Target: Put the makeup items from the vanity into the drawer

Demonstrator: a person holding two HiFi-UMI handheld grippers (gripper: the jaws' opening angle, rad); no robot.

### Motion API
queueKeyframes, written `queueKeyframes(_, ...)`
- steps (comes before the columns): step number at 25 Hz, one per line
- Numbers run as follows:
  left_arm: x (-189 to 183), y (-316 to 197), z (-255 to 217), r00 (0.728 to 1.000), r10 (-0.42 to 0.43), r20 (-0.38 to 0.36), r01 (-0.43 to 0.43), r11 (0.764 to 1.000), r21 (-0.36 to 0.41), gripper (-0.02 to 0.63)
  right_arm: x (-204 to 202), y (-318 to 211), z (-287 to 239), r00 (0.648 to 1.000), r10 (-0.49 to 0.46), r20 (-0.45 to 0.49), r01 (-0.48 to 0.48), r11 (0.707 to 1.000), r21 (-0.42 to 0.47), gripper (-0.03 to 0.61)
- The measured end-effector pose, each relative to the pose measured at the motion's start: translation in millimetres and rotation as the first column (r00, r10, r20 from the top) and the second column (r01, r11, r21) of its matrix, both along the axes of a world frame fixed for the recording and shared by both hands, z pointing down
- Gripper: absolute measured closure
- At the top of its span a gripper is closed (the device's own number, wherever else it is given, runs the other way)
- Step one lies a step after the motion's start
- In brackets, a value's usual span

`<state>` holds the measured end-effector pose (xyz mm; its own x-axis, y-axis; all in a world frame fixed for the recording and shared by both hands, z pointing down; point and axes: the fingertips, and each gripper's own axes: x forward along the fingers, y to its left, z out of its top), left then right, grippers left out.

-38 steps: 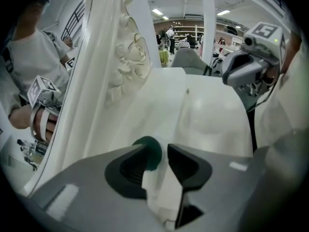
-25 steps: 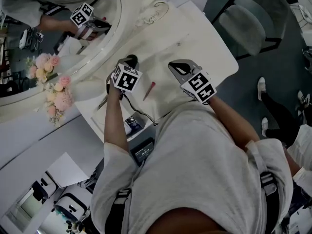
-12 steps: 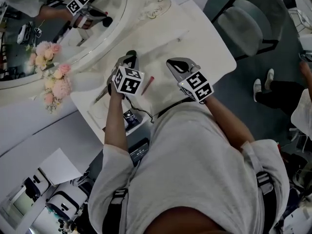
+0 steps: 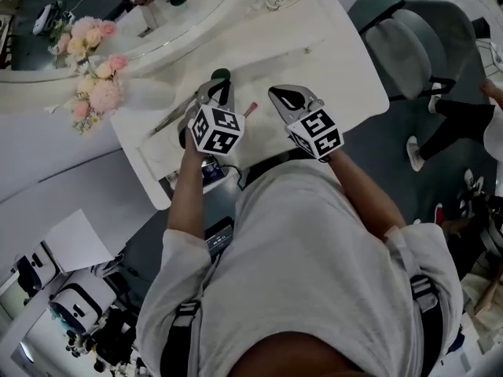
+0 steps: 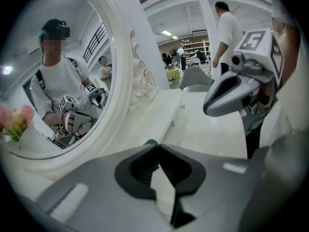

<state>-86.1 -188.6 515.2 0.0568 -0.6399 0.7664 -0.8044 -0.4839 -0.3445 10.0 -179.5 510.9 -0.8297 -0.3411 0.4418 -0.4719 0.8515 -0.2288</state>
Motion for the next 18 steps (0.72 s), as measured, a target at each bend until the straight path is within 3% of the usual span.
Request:
queueKeyframes(10, -9, 58, -8, 0.999, -0.030, -0.024, 0.030, 0.999, 0.020, 0.597, -42, 42, 8, 0.995, -0.099, -0.004, 0.099, 0.995, -0.026, 0.580)
queueKeyframes(18, -36, 123, -6, 0.984, -0.172, -0.037, 0.173, 0.985, 0.022, 0.597, -91, 90, 14, 0.956, -0.292, -0.012, 0.292, 0.956, -0.031, 0.580)
